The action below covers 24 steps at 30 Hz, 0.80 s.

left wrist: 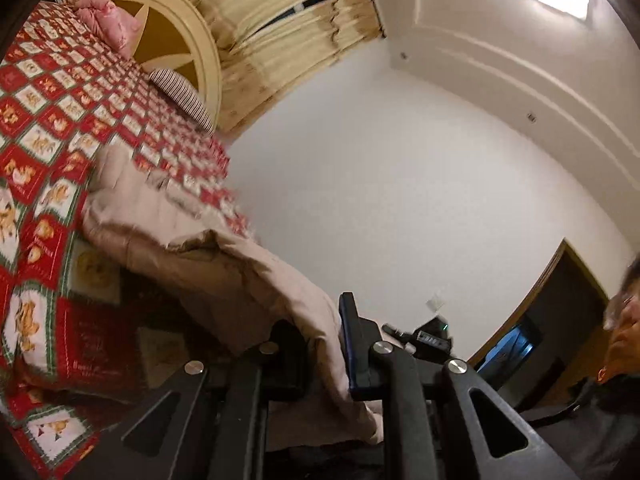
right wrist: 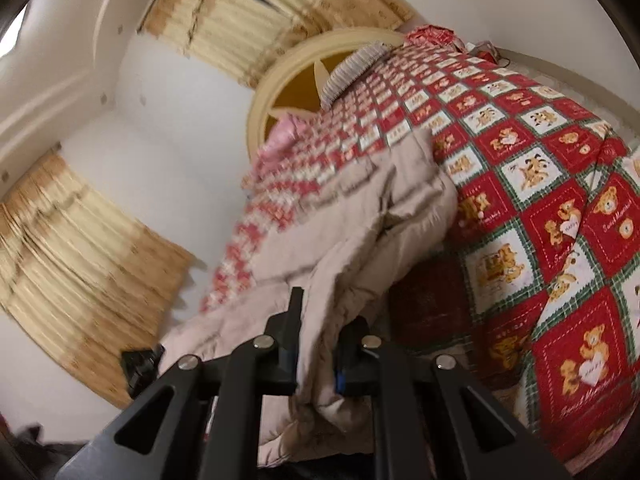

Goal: Fold large clothes

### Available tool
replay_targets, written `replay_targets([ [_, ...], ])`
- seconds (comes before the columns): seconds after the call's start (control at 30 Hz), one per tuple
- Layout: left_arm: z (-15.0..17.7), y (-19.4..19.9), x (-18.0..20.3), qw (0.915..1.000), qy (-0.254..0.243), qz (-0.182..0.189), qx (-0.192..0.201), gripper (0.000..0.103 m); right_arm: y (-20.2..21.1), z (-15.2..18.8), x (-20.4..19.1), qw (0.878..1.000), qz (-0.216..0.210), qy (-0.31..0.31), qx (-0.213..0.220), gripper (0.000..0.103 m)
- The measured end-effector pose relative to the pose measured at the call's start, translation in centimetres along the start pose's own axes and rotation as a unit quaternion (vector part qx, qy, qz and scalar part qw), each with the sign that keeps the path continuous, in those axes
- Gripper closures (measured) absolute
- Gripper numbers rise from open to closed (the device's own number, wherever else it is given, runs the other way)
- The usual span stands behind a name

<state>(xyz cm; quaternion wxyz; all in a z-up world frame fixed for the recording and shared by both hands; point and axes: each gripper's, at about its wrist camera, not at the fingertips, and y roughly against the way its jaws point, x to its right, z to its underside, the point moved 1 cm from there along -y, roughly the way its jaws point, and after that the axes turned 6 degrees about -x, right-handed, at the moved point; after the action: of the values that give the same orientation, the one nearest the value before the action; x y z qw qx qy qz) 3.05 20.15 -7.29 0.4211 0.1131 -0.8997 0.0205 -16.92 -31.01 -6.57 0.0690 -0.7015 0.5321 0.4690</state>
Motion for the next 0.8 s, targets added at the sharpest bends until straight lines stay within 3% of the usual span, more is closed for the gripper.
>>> replay_targets([
  [0.1, -1.2, -0.2, -0.7, 0.9996, 0.023, -0.009, 0.012, 0.089, 0.3, -1.0, 0.6, 0.999, -0.008, -0.022, 0.026, 0.088],
  [0.23, -4.7, -2.1, -2.7, 0.9978, 0.047, -0.045, 0.016, 0.089, -1.1, -3.2, 1.5, 0.999, -0.002, -0.035, 0.028, 0.088],
  [0.43, -10.9, -5.7, -6.5, 0.9936, 0.069, -0.084, 0.03, 0.089, -3.8, -9.3, 1.0, 0.998, -0.001, -0.026, 0.055, 0.088],
  [0.63, -16.7, -10.2, -13.3, 0.9797, 0.127, -0.152, 0.029, 0.089, -10.3, -16.6, 0.7, 0.998, 0.041, -0.014, 0.048, 0.088],
  [0.8, -20.2, -14.1, -19.2, 0.9647, 0.141, -0.22, 0.032, 0.089, -18.1, -21.9, 3.9, 0.992, 0.113, -0.03, 0.054, 0.088],
])
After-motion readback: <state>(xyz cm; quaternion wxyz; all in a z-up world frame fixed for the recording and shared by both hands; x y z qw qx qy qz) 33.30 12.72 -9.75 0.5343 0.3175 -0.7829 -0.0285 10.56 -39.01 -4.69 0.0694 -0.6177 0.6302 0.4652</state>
